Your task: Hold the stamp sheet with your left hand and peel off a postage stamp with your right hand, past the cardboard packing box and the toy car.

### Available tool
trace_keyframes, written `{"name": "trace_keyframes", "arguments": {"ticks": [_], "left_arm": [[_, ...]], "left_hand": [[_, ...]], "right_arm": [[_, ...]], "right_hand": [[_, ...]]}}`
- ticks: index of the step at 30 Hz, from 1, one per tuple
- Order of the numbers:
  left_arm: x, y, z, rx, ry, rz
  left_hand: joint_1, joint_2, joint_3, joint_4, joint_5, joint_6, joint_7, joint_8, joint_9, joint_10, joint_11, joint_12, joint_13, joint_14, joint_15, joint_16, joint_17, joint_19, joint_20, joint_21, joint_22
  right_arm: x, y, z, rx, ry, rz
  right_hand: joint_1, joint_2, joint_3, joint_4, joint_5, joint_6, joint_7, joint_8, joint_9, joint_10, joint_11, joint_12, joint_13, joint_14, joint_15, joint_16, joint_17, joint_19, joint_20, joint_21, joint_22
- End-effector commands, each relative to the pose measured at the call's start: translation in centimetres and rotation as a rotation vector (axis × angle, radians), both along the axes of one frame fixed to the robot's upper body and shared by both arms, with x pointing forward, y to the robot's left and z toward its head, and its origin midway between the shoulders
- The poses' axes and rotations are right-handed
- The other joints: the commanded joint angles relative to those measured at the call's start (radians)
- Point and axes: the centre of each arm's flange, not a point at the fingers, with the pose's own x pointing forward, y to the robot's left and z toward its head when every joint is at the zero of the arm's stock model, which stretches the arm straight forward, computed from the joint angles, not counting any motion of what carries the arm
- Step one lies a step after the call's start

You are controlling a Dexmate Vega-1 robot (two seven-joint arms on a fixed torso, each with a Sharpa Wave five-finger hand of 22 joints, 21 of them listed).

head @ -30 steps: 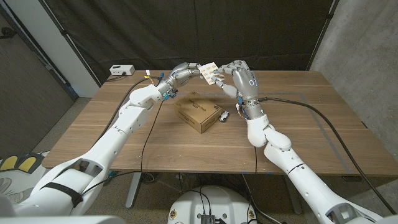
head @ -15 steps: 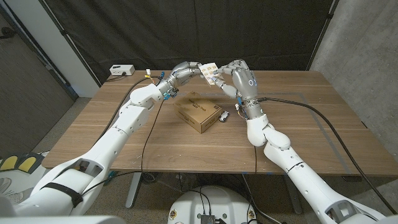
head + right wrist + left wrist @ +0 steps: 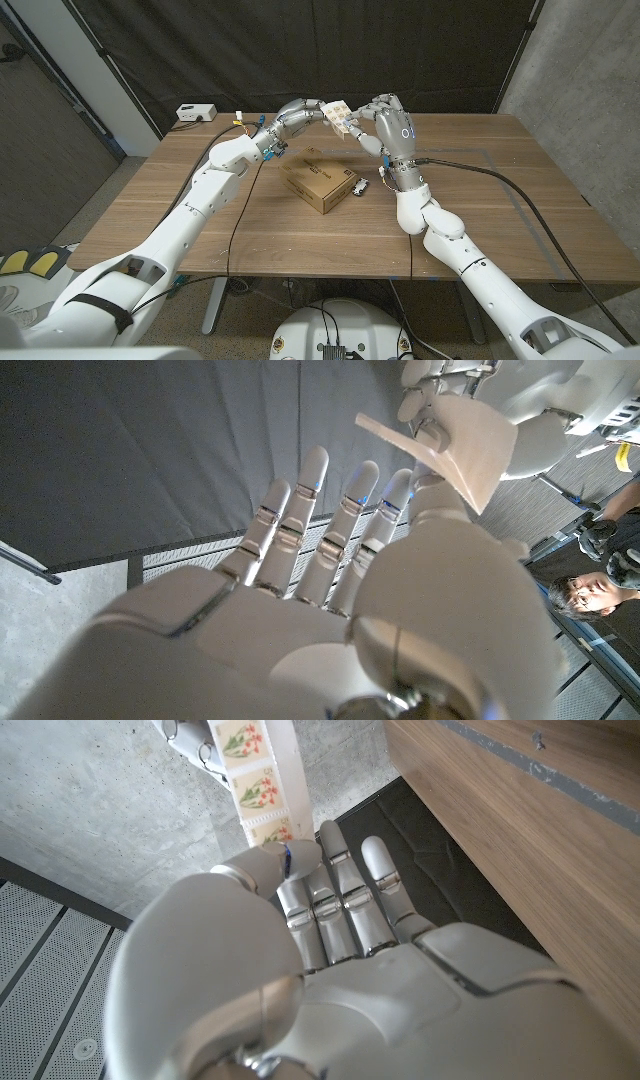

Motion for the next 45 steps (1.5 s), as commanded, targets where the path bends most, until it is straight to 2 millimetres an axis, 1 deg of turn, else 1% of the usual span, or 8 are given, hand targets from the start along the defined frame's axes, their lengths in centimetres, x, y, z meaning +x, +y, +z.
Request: {"name": "trace_keyframes", "arguments": {"ticks": [1,3,7,9,11,15,19,45], "left_arm": [[-0.1,0.4,-0.1,0.003,-0.007,-0.012],[-0.2,0.5,-0.1,0.001,-0.008,-0.015],[-0.4,0.8,-0.1,-0.002,-0.016,-0.016],[-0.5,1.0,0.0,-0.004,-0.021,-0.013],[-0.5,1.2,0.0,-0.005,-0.023,-0.013],[-0.5,1.3,-0.1,-0.003,-0.028,-0.026],[-0.5,1.4,-0.2,0.012,-0.034,-0.057],[-0.6,1.4,-1.0,0.017,-0.008,-0.032]], "left_hand": [[-0.004,0.007,0.001,0.001,-0.003,0.084,0.126,0.029,-0.001,0.0,-0.052,-0.001,0.005,0.008,-0.12,-0.006,0.003,0.003,0.002,0.002,0.003],[-0.004,0.007,0.001,0.001,-0.003,0.086,0.126,0.029,-0.003,-0.001,-0.051,-0.001,0.007,0.008,-0.12,-0.006,0.003,0.004,0.002,0.003,0.003],[-0.004,0.007,0.001,0.001,-0.003,0.083,0.126,0.031,0.0,-0.001,-0.05,-0.002,0.007,0.008,-0.123,-0.007,0.004,0.003,0.002,0.002,0.003],[-0.004,0.007,0.002,0.0,-0.003,0.08,0.124,0.032,0.001,0.001,-0.05,-0.003,0.009,0.009,-0.123,-0.008,0.005,0.003,0.002,0.002,0.003],[-0.004,0.007,0.002,0.0,-0.004,0.082,0.124,0.033,-0.001,0.001,-0.049,-0.003,0.01,0.008,-0.121,-0.009,0.005,0.002,0.001,0.002,0.003],[-0.005,0.008,0.002,0.0,-0.004,0.085,0.125,0.033,-0.004,0.001,-0.052,-0.004,0.01,0.009,-0.122,-0.009,0.006,0.002,0.002,0.002,0.003],[-0.004,0.007,0.002,-0.001,-0.004,0.081,0.125,0.034,-0.004,0.002,-0.052,-0.005,0.01,0.009,-0.124,-0.01,0.007,0.002,-0.003,0.002,0.003],[-0.002,0.006,0.007,-0.002,-0.005,0.083,0.126,0.043,-0.009,0.008,-0.052,-0.011,0.016,0.015,-0.127,-0.015,0.012,0.001,-0.002,0.001,0.002]], "right_arm": [[0.2,0.3,0.1,-0.02,-0.019,-0.021],[0.3,0.4,0.1,-0.02,-0.024,-0.02],[0.3,0.5,0.3,-0.03,-0.024,-0.015],[0.3,0.5,0.4,-0.039,-0.026,-0.016],[0.3,0.5,0.4,-0.046,-0.024,-0.009],[0.3,0.5,0.4,-0.042,-0.052,-0.001],[0.4,0.6,0.4,-0.004,-0.077,0.015],[0.8,-0.1,0.6,0.17,-0.135,0.051]], "right_hand": [[0.014,-0.001,-0.004,0.001,0.003,0.014,0.004,0.006,-0.002,0.009,0.004,0.008,0.007,0.014,-0.15,0.007,0.005,-0.001,-0.007,0.011,0.005],[0.024,0.006,0.0,-0.002,0.002,0.022,0.007,0.007,-0.005,0.012,0.003,0.01,0.01,0.02,-0.152,0.01,0.009,-0.003,-0.007,0.015,0.005],[0.061,0.034,0.019,-0.012,-0.02,0.076,0.013,0.018,-0.018,0.055,0.002,0.024,0.025,0.036,-0.152,0.016,0.021,-0.005,-0.013,0.036,0.007],[0.07,0.038,0.025,-0.015,-0.035,0.096,0.015,0.02,-0.027,0.075,0.001,0.029,0.03,0.043,-0.151,0.016,0.024,-0.008,-0.012,0.045,0.008],[0.084,0.046,0.041,-0.018,-0.063,0.14,0.017,0.02,-0.045,0.105,0.0,0.033,0.038,0.049,-0.151,0.01,0.027,-0.014,-0.017,0.064,0.009],[0.111,0.046,0.063,-0.028,-0.083,0.176,0.036,0.016,-0.057,0.133,0.002,0.034,0.045,0.071,-0.154,0.015,0.037,-0.022,-0.032,0.083,0.01],[0.125,0.041,0.076,-0.031,-0.1,0.188,0.057,0.01,-0.058,0.149,0.004,0.034,0.051,0.08,-0.154,0.021,0.051,-0.03,-0.037,0.096,0.01],[0.136,0.033,0.103,-0.028,-0.147,0.196,0.076,0.016,-0.033,0.182,0.01,0.036,0.068,0.087,-0.153,0.036,0.089,-0.053,-0.035,0.13,0.017]]}}
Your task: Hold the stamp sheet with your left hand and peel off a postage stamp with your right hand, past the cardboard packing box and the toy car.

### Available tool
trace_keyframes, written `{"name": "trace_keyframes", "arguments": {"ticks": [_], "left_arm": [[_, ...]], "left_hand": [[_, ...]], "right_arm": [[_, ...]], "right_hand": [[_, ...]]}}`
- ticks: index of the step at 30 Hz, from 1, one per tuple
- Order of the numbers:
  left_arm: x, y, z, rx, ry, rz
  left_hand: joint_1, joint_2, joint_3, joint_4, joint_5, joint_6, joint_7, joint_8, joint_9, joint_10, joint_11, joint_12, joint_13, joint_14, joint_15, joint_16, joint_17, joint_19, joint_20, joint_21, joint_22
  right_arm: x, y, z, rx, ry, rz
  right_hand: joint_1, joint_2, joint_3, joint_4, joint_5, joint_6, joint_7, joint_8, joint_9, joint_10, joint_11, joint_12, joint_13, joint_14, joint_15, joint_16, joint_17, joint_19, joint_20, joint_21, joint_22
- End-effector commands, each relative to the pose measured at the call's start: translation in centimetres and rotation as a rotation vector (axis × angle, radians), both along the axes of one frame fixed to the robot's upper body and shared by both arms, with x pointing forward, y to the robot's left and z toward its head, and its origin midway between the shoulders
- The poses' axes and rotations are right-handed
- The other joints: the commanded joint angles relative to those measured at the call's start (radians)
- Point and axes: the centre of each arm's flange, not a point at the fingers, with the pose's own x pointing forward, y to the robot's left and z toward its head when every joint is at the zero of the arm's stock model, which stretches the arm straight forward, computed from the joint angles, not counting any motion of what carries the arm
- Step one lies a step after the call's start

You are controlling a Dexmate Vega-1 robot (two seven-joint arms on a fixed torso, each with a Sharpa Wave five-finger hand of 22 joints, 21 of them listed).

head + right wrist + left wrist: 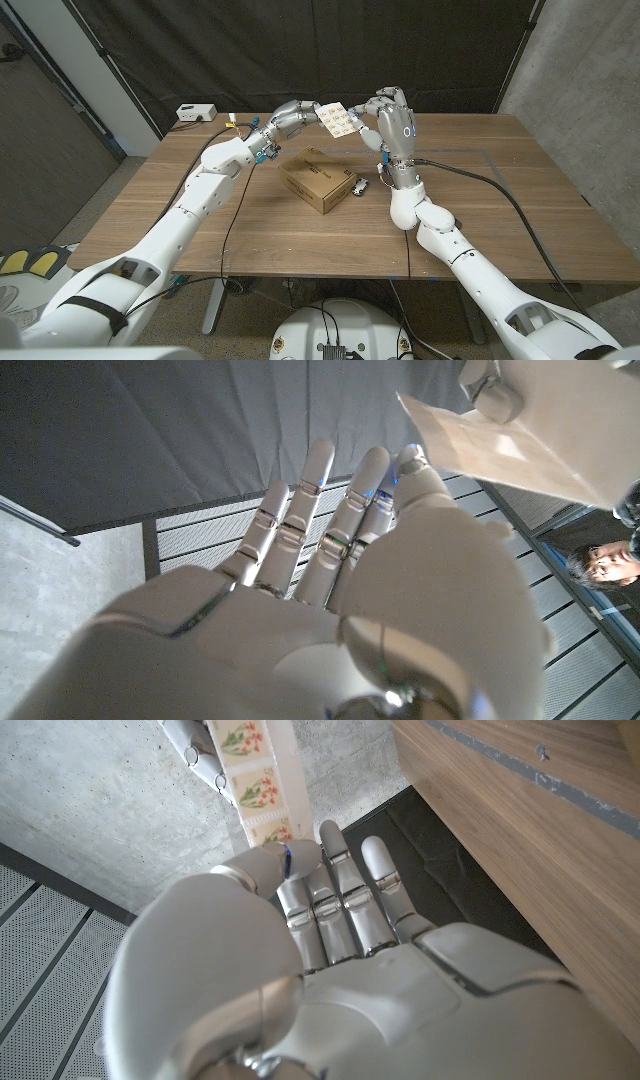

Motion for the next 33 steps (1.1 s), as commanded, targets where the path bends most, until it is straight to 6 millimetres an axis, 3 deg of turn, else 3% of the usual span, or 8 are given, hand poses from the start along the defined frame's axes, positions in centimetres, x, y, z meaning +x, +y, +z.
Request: {"name": "trace_keyframes", "arguments": {"ticks": [1,6,7,9,11,18,25,33], "left_arm": [[-0.1,0.1,-0.4,-0.003,0.011,0.019],[-0.1,0.4,-0.4,-0.031,-0.007,0.064],[-0.1,0.4,-0.4,-0.04,-0.007,0.074],[0.0,0.5,-0.5,-0.05,-0.007,0.091],[0.2,0.5,-0.6,-0.063,0.0,0.103],[0.6,0.0,-0.5,-0.073,0.005,0.109],[0.7,-0.5,-0.1,-0.073,0.007,0.099],[1.2,-1.1,0.1,-0.067,0.022,0.086]], "left_hand": [[0.002,0.002,0.005,-0.002,0.0,0.082,0.126,0.043,0.001,0.008,-0.053,-0.004,0.003,0.007,-0.127,-0.001,0.003,0.001,-0.004,0.002,0.002],[0.002,0.003,0.006,-0.001,0.0,0.079,0.126,0.044,0.001,0.009,-0.053,-0.006,0.003,0.009,-0.128,0.0,0.005,0.001,-0.004,0.002,0.002],[0.002,0.003,0.006,-0.001,0.0,0.08,0.126,0.045,0.002,0.009,-0.053,-0.006,0.003,0.01,-0.127,0.0,0.005,0.001,-0.004,0.002,0.002],[0.002,0.003,0.006,-0.001,0.0,0.079,0.127,0.044,0.0,0.008,-0.053,-0.007,0.003,0.01,-0.128,-0.001,0.005,0.002,-0.005,0.002,0.002],[0.001,0.003,0.006,-0.001,0.0,0.078,0.126,0.044,-0.001,0.009,-0.053,-0.007,0.004,0.01,-0.129,-0.001,0.006,0.002,-0.005,0.002,0.002],[0.002,0.006,0.005,0.0,-0.004,0.071,0.126,0.042,-0.006,0.007,-0.052,-0.01,0.006,0.008,-0.127,-0.002,0.009,0.002,-0.006,0.002,0.002],[0.001,0.007,0.004,0.001,-0.007,0.073,0.126,0.044,-0.008,0.005,-0.055,-0.012,0.007,0.004,-0.125,-0.004,0.011,0.001,-0.005,0.002,0.002],[0.002,0.006,0.004,-0.001,-0.01,0.068,0.125,0.046,-0.009,0.006,-0.055,-0.014,0.008,0.006,-0.124,-0.005,0.012,0.002,-0.005,0.002,0.002]], "right_arm": [[0.2,-0.3,-0.1,0.083,-0.009,0.016],[-0.1,-1.1,-0.2,0.117,-0.008,0.066],[-0.2,-1.2,-0.3,0.119,-0.009,0.074],[-0.6,-1.4,-0.3,0.119,0.01,0.114],[-0.9,-1.6,-0.4,0.114,0.041,0.159],[-1.5,-1.8,-0.4,0.064,0.159,0.273],[-1.7,-1.8,-0.4,0.005,0.182,0.276],[-1.7,-1.3,-0.6,-0.049,0.187,0.222]], "right_hand": [[0.019,0.003,0.016,0.002,-0.008,0.036,-0.006,0.012,0.031,0.009,0.0,0.005,0.006,0.008,-0.13,0.007,0.008,-0.004,0.002,0.011,0.004],[0.008,0.001,0.023,0.011,-0.026,0.011,-0.034,0.0,0.034,-0.017,-0.003,-0.012,0.016,0.012,-0.129,0.026,0.04,0.004,0.005,0.04,0.008],[-0.023,0.0,0.022,0.025,-0.032,-0.003,-0.049,-0.01,0.031,-0.043,-0.005,-0.027,0.023,-0.003,-0.127,0.02,0.048,0.0,0.008,0.053,0.009],[-0.079,-0.005,0.021,0.043,-0.035,-0.071,-0.051,-0.04,0.032,-0.109,-0.001,-0.063,0.03,-0.039,-0.125,-0.009,0.044,-0.009,0.013,0.072,0.008],[-0.117,-0.008,0.018,0.056,-0.035,-0.096,-0.046,-0.048,0.038,-0.131,-0.003,-0.075,0.037,-0.048,-0.123,-0.021,0.041,-0.017,0.021,0.079,0.004],[-0.205,-0.051,-0.003,0.075,-0.015,-0.16,-0.053,-0.075,0.046,-0.184,-0.007,-0.104,0.053,-0.082,-0.119,-0.053,0.031,-0.029,0.031,0.092,-0.007],[-0.218,-0.079,-0.013,0.071,0.001,-0.171,-0.059,-0.08,0.048,-0.196,-0.009,-0.111,0.057,-0.095,-0.122,-0.063,0.03,-0.032,0.034,0.095,-0.012],[-0.189,-0.101,-0.013,0.048,0.035,-0.188,-0.068,-0.088,0.049,-0.211,-0.011,-0.122,0.064,-0.105,-0.125,-0.064,0.036,-0.033,0.034,0.099,-0.019]]}}
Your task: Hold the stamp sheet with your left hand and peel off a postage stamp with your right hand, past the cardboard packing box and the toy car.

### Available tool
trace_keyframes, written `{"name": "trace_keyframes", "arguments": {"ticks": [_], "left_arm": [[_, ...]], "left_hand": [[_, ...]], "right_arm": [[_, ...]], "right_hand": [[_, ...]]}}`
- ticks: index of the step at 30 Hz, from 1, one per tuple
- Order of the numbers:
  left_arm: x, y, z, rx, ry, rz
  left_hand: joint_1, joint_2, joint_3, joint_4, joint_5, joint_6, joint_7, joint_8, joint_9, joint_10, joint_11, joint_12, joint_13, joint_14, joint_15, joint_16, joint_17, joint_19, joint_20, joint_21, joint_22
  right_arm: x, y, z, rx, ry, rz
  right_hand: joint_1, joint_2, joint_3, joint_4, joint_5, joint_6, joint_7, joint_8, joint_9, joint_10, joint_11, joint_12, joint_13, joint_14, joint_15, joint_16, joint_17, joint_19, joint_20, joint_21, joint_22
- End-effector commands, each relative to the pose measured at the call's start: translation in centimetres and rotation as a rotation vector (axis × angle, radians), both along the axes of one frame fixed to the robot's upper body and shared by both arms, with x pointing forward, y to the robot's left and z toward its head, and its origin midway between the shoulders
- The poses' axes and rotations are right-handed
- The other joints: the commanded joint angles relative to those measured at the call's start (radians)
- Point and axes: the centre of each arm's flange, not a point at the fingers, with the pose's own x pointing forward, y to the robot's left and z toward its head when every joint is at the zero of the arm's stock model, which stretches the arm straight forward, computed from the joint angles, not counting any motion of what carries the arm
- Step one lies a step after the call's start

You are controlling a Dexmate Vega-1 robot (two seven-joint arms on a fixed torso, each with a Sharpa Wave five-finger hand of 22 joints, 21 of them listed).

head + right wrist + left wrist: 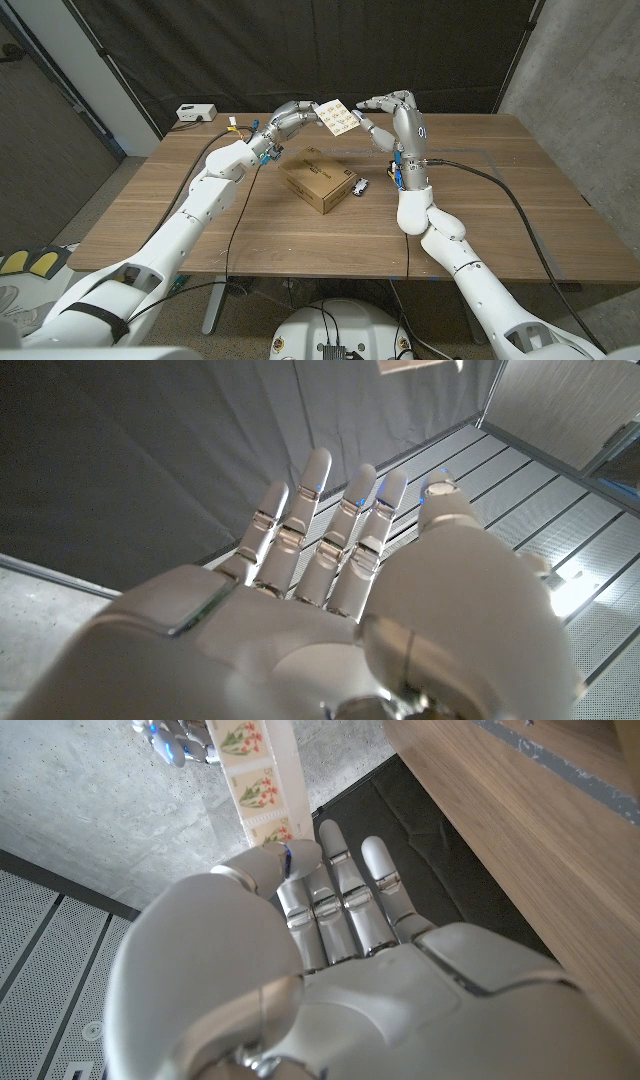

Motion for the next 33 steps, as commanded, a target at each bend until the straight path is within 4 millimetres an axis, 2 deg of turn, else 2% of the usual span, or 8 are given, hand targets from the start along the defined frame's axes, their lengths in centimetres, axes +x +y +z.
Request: {"name": "trace_keyframes", "arguments": {"ticks": [1,4,12,33], "left_arm": [[0.6,-0.8,0.3,0.004,0.015,-0.011],[0.6,-1.0,0.3,0.008,0.019,-0.018],[0.4,-1.1,0.3,0.014,0.022,-0.027],[-0.2,-1.0,0.3,0.029,0.02,-0.047]], "left_hand": [[0.002,0.006,0.003,-0.002,-0.006,0.069,0.126,0.042,0.001,0.007,-0.054,-0.003,0.003,0.006,-0.123,-0.005,0.003,0.001,-0.005,0.002,0.002],[0.001,0.006,0.003,-0.002,-0.006,0.068,0.125,0.043,0.002,0.005,-0.054,-0.004,0.005,0.005,-0.124,-0.006,0.003,0.002,-0.005,0.002,0.002],[0.001,0.006,0.003,-0.002,-0.007,0.07,0.126,0.048,0.004,0.007,-0.053,-0.005,0.006,0.006,-0.125,-0.007,0.003,0.002,-0.005,0.002,0.002],[-0.002,0.003,0.005,-0.003,-0.007,0.07,0.125,0.051,-0.004,0.011,-0.055,-0.01,0.008,0.008,-0.127,-0.009,0.004,-0.001,-0.004,0.002,0.002]], "right_arm": [[-0.3,0.4,-0.2,-0.091,0.029,-0.017],[-0.3,0.6,-0.3,-0.098,0.017,-0.036],[-0.3,1.0,-0.3,-0.108,-0.003,-0.071],[0.8,1.8,-0.4,-0.123,-0.005,-0.126]], "right_hand": [[0.011,-0.014,0.003,-0.013,0.022,-0.018,-0.005,-0.007,0.007,-0.012,-0.001,-0.008,0.006,-0.009,-0.151,-0.007,0.006,-0.004,0.004,0.007,-0.003],[0.01,-0.02,-0.001,-0.013,0.043,-0.041,-0.008,-0.018,0.006,-0.029,-0.001,-0.018,0.009,-0.02,-0.15,-0.012,0.008,-0.004,0.002,0.009,-0.007],[0.013,-0.022,-0.004,-0.014,0.065,-0.055,-0.007,-0.025,0.004,-0.046,-0.002,-0.029,0.013,-0.028,-0.151,-0.015,0.011,-0.005,0.002,0.011,-0.012],[0.03,-0.013,-0.003,-0.018,0.1,-0.047,-0.012,-0.021,0.006,-0.035,-0.004,-0.03,0.019,-0.015,-0.153,-0.002,0.025,-0.005,-0.002,0.016,-0.017]]}}
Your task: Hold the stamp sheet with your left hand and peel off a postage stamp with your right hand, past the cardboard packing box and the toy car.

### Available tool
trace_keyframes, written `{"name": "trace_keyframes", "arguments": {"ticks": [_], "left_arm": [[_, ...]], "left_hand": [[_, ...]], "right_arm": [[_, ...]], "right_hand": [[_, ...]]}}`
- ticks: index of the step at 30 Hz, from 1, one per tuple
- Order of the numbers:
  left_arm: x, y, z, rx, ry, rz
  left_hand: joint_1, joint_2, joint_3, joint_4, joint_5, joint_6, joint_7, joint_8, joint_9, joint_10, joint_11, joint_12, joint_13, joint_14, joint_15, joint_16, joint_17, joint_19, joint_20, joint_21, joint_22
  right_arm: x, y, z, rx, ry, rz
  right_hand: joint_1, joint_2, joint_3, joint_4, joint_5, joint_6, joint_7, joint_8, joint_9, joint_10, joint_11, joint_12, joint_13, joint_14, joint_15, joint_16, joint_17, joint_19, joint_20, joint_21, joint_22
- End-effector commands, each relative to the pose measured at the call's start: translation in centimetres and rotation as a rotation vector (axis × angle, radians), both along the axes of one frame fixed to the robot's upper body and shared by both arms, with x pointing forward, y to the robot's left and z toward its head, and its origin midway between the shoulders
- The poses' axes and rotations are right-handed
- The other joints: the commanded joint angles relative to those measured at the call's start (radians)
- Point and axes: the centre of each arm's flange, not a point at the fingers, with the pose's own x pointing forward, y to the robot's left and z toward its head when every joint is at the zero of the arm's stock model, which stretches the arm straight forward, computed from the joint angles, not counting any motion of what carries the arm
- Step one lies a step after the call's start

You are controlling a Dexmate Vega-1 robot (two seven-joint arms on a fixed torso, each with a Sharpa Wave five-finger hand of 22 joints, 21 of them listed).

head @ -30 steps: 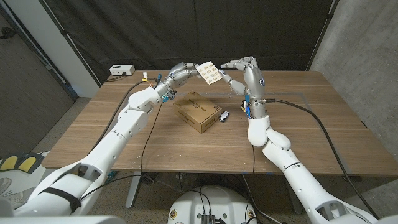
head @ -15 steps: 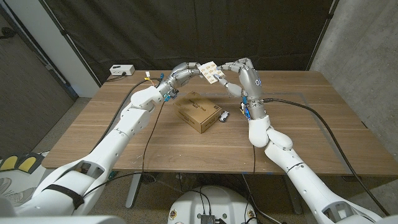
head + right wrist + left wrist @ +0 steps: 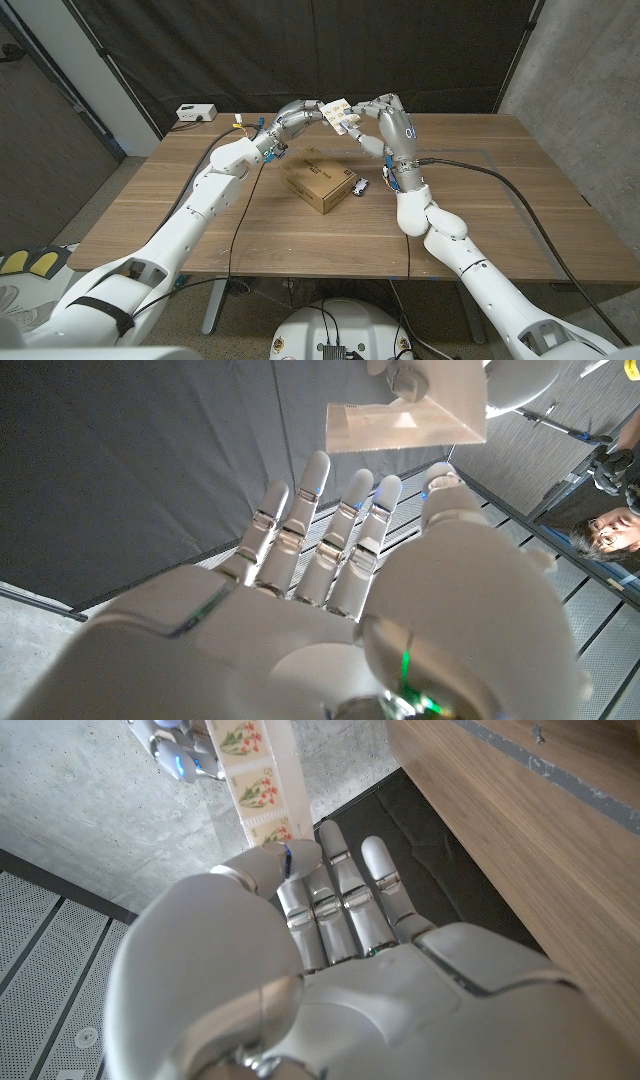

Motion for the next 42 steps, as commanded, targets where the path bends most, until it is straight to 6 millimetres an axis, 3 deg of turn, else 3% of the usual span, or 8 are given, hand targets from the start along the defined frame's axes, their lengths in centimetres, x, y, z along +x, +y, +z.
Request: {"name": "trace_keyframes", "arguments": {"ticks": [1,10,16,21,24,28,34,42], "left_arm": [[-0.29,0.0,-0.1,0.007,0.003,-0.011],[-0.35,0.1,0.06,0.0,0.001,-0.018],[-0.26,0.09,0.0,0.006,0.005,-0.027],[-0.33,0.21,-0.04,0.009,0.002,-0.032],[-0.41,0.28,-0.04,0.013,-0.001,-0.036],[-0.5,0.33,-0.02,0.025,-0.004,-0.044],[-0.58,0.37,0.07,0.067,-0.014,-0.062],[-0.87,0.42,0.01,0.137,-0.013,-0.085]], "left_hand": [[-0.002,0.003,0.003,-0.003,0.0,0.073,0.126,0.054,-0.001,0.01,-0.055,-0.006,0.004,0.008,-0.126,-0.001,0.005,-0.001,-0.004,0.002,0.002],[-0.002,0.003,0.005,-0.003,-0.001,0.069,0.126,0.057,0.0,0.011,-0.055,-0.008,0.005,0.01,-0.125,-0.001,0.005,0.0,-0.002,0.002,0.002],[-0.003,0.004,0.005,-0.002,-0.001,0.071,0.125,0.058,-0.002,0.013,-0.052,-0.01,0.004,0.008,-0.125,-0.002,0.005,-0.001,-0.003,0.002,0.002],[-0.004,0.004,0.006,-0.002,-0.001,0.069,0.125,0.06,-0.001,0.014,-0.052,-0.009,0.006,0.007,-0.124,-0.003,0.006,-0.001,-0.002,0.002,0.002],[-0.005,0.004,0.006,-0.002,-0.001,0.07,0.125,0.061,-0.003,0.013,-0.052,-0.011,0.006,0.008,-0.126,-0.003,0.006,-0.001,-0.001,0.002,0.002],[-0.005,0.004,0.007,-0.002,-0.001,0.065,0.125,0.062,0.001,0.015,-0.052,-0.01,0.007,0.009,-0.125,-0.003,0.006,-0.002,-0.002,0.002,0.002],[-0.005,0.004,0.009,-0.002,0.0,0.073,0.125,0.062,-0.009,0.022,-0.056,-0.008,0.009,0.016,-0.128,-0.001,0.006,-0.003,-0.003,0.002,0.002],[-0.005,0.005,0.012,-0.003,0.001,0.075,0.126,0.067,-0.006,0.022,-0.059,-0.006,0.015,0.015,-0.122,-0.003,0.007,-0.005,-0.001,0.001,0.002]], "right_arm": [[0.64,0.32,0.01,-0.008,-0.006,-0.033],[0.86,0.4,-0.01,-0.007,-0.023,-0.051],[0.98,0.46,-0.11,0.022,-0.066,-0.039],[1.22,0.57,-0.15,0.036,-0.08,-0.021],[1.37,0.57,-0.22,0.055,-0.101,0.005],[1.38,0.62,-0.22,0.066,-0.111,0.016],[1.38,0.7,-0.13,0.077,-0.108,0.022],[1.41,0.7,-0.07,0.104,-0.11,0.016]], "right_hand": [[0.015,0.003,0.003,-0.005,0.012,0.005,-0.004,0.004,0.002,0.011,-0.006,-0.002,0.005,0.011,-0.164,0.008,0.007,-0.005,-0.002,0.009,0.001],[0.028,0.007,0.004,-0.009,0.027,0.024,-0.006,0.012,0.003,0.029,-0.005,0.002,0.009,0.017,-0.164,0.013,0.014,-0.003,-0.004,0.014,-0.001],[0.094,0.037,0.008,-0.021,0.068,0.152,-0.006,0.067,0.016,0.15,-0.002,0.038,0.034,0.073,-0.166,0.061,0.064,0.01,-0.025,0.04,-0.004],[0.106,0.042,0.007,-0.022,0.071,0.169,-0.011,0.074,0.015,0.172,-0.003,0.041,0.037,0.088,-0.166,0.07,0.074,0.013,-0.027,0.047,-0.004],[0.121,0.049,0.004,-0.021,0.076,0.211,-0.006,0.091,0.011,0.215,-0.002,0.045,0.037,0.121,-0.166,0.085,0.09,0.024,-0.037,0.064,-0.002],[0.131,0.057,0.006,-0.02,0.077,0.238,0.002,0.096,0.0,0.252,-0.002,0.046,0.03,0.144,-0.166,0.094,0.101,0.031,-0.043,0.08,0.001],[0.146,0.064,0.013,-0.025,0.076,0.237,0.023,0.098,0.006,0.26,-0.002,0.047,0.035,0.149,-0.167,0.095,0.108,0.029,-0.045,0.092,0.004],[0.156,0.066,0.018,-0.029,0.071,0.246,0.032,0.105,0.011,0.269,0.0,0.049,0.04,0.153,-0.167,0.096,0.115,0.022,-0.046,0.099,0.005]]}}
